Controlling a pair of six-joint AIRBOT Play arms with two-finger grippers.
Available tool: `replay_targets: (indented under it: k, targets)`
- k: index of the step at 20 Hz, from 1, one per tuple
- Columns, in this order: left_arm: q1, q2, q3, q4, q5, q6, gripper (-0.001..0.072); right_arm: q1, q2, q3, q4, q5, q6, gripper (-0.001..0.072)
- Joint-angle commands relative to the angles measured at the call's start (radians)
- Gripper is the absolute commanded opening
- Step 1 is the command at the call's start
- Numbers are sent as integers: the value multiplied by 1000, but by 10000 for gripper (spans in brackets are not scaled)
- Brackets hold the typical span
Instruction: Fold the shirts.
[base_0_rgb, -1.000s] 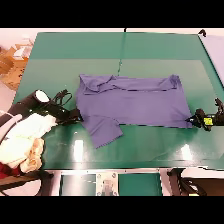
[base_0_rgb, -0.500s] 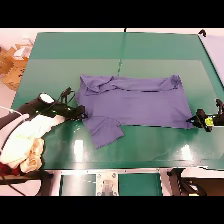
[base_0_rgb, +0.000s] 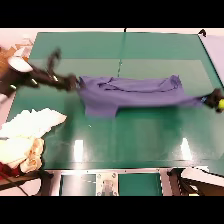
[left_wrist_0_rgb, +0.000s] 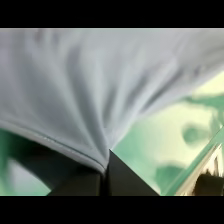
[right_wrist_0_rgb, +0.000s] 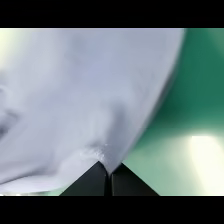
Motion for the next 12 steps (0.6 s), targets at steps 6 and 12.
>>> replay_targets:
  k: [6,12]
  targets:
    - [13,252,713,6,45,-40,29,-37,443,331,578,-153,129,14]
    - [13,419,794,214,68,-181,29,-125,568,554,577,-236,210,14]
